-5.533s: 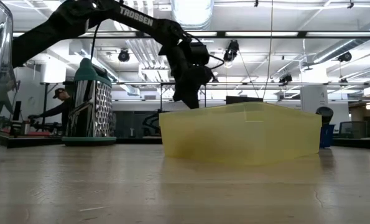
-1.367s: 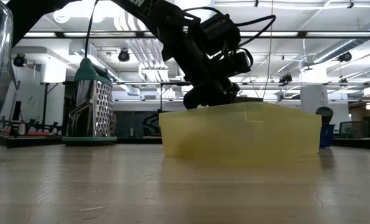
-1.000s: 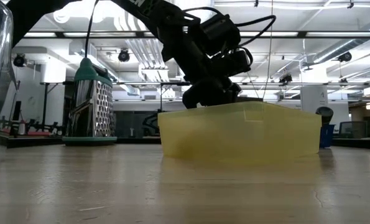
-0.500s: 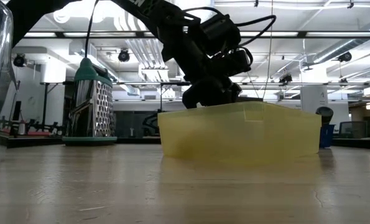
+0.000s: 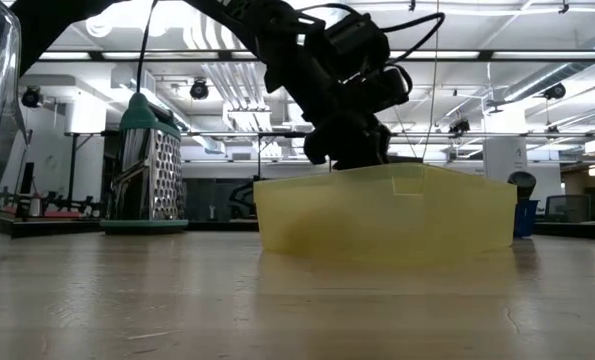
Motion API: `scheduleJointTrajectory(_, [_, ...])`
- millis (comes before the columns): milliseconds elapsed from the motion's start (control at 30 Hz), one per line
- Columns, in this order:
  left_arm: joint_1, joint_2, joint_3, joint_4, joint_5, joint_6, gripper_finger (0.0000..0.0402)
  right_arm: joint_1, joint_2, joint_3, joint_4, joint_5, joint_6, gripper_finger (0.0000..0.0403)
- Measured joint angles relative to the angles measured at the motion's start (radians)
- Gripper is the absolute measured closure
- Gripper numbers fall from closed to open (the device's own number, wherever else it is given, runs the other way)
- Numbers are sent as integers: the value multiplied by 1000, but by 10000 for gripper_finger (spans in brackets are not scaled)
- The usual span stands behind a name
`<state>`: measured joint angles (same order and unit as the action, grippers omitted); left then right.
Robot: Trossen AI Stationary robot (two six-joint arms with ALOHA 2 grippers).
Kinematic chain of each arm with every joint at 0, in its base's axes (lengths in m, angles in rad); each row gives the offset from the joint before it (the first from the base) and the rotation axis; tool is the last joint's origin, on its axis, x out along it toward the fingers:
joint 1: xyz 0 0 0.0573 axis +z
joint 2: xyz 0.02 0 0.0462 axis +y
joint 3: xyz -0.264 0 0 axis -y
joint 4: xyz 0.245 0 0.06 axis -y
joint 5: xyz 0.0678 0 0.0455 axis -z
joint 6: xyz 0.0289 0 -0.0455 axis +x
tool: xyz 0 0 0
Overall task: Pick & Place Food Item
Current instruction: Return to home position
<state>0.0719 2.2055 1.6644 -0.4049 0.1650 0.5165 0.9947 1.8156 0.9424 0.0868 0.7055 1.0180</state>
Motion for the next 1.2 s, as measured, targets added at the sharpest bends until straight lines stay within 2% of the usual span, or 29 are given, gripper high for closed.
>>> scheduleJointTrajectory(167, [-2,-1,24,-13,0,0,250,0,0,0,0,0,0,216])
scheduleJointTrajectory(467, [-4,-22,158,-180,0,-1,250,0,0,0,0,0,0,216])
scheduleJointTrajectory(833, [-23,-212,165,-189,32,-55,250,0,0,0,0,0,0,216])
scheduleJointTrajectory(1200, [-30,-357,163,-293,28,-118,250,0,0,0,0,0,0,216])
